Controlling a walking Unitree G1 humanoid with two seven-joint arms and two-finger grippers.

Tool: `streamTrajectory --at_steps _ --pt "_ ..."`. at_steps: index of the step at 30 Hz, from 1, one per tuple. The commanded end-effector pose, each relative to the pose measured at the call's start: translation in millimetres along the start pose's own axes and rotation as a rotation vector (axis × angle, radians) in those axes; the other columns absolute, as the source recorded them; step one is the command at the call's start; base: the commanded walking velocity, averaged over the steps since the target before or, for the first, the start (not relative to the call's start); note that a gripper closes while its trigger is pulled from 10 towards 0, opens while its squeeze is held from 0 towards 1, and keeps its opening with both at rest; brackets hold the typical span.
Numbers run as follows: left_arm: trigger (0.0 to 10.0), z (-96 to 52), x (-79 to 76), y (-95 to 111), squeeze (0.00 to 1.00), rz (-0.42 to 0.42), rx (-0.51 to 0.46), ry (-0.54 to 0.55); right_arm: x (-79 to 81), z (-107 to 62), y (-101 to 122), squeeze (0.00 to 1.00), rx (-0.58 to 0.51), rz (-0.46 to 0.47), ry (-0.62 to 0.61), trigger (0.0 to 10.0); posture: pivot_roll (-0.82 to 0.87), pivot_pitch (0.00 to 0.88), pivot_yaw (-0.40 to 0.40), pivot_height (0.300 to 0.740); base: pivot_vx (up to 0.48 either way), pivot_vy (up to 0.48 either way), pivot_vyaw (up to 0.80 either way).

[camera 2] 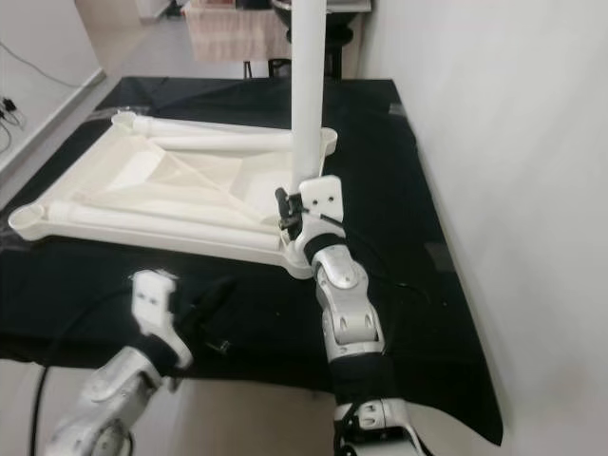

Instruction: Building children table

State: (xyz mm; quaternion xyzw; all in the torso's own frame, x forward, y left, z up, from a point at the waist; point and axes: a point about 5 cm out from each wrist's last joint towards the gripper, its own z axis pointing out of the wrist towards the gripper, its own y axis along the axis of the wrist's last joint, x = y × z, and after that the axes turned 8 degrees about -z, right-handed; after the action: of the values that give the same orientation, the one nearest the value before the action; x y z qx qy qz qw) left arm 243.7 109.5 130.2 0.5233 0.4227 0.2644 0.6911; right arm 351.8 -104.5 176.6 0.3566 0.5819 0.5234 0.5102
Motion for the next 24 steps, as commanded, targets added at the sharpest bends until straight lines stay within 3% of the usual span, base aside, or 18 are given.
streamTrajectory --at_steps 1,2,3,4,6,7,11,12,13,14,18,19,20,24 --pt "10.0 -0.5 -0.2 -3.1 0.00 -0.004 0.018 -0.009 -2.7 -6.9 -45.2 0.00 0.212 0.008 -0.006 0.0 0.07 0.124 0.005 0.740 0.000 0.000 0.00" --pt "10.0 -0.1 0.3 -3.0 0.00 -0.002 0.019 -0.010 -3.5 1.1 -42.2 0.00 0.217 -0.014 0.009 10.0 0.07 0.122 0.005 0.740 0.000 0.000 0.00" --pt "10.0 -0.1 0.3 -3.0 0.00 -0.002 0.019 -0.010 -3.5 1.1 -42.2 0.00 0.217 -0.014 0.009 10.0 0.07 0.122 0.005 0.740 0.000 0.000 0.00" --pt "10.0 -0.2 0.9 -2.5 0.00 0.004 0.017 -0.003 -2.9 7.5 -36.3 0.18 0.200 -0.026 0.032 10.0 0.07 0.121 0.010 0.740 0.000 0.000 0.00" --pt "10.0 -0.2 1.1 -2.3 0.00 0.005 0.015 0.000 -2.5 9.9 -33.3 0.18 0.185 -0.025 0.047 10.0 0.07 0.121 0.011 0.740 0.000 0.000 0.00" --pt "10.0 -0.1 1.2 -2.2 0.00 0.007 0.013 0.004 -1.0 15.0 -24.6 1.00 0.136 0.007 0.110 10.0 0.08 0.119 0.009 0.740 0.000 0.000 0.00" --pt "10.0 0.2 1.4 -2.1 0.00 0.006 0.014 0.003 3.1 18.0 7.6 1.00 -0.004 0.009 0.250 10.0 0.08 0.119 0.009 0.740 0.000 0.000 0.00" --pt "10.0 0.3 1.5 -2.1 0.00 0.005 0.015 0.002 1.3 19.4 12.4 0.63 -0.030 0.019 0.286 10.0 0.08 0.119 0.009 0.740 0.000 0.000 0.00" --pt "10.0 0.3 1.6 -2.1 0.00 0.005 0.015 0.002 0.0 20.0 14.6 0.63 -0.041 0.030 0.302 10.0 0.08 0.119 0.009 0.740 0.000 0.000 0.00" --pt "10.0 0.6 1.7 -1.9 0.00 0.004 0.015 0.000 -6.9 22.9 18.4 0.00 -0.057 0.004 0.320 10.0 0.08 0.118 0.014 0.740 0.000 0.000 0.00" --pt "10.0 1.1 1.7 -1.7 0.00 0.003 0.016 -0.002 -20.3 30.4 22.7 0.00 -0.064 -0.017 0.347 10.0 0.08 0.122 0.016 0.740 0.000 0.000 0.00" --pt "10.0 1.5 1.4 -1.3 0.00 0.002 0.014 -0.002 -28.3 34.2 24.9 0.00 -0.054 -0.032 0.481 10.0 0.08 0.123 0.012 0.740 0.000 0.000 0.00" --pt "10.0 1.5 1.1 -1.2 0.00 0.002 0.013 -0.002 -29.9 34.0 23.0 0.00 -0.039 -0.069 0.531 10.0 0.08 0.127 0.008 0.740 0.000 0.000 0.00" --pt "10.0 1.7 0.8 -0.9 0.00 0.000 0.010 -0.001 -33.5 35.7 17.9 0.00 0.002 -0.134 0.545 10.0 0.08 0.129 0.004 0.740 0.000 0.000 0.00"
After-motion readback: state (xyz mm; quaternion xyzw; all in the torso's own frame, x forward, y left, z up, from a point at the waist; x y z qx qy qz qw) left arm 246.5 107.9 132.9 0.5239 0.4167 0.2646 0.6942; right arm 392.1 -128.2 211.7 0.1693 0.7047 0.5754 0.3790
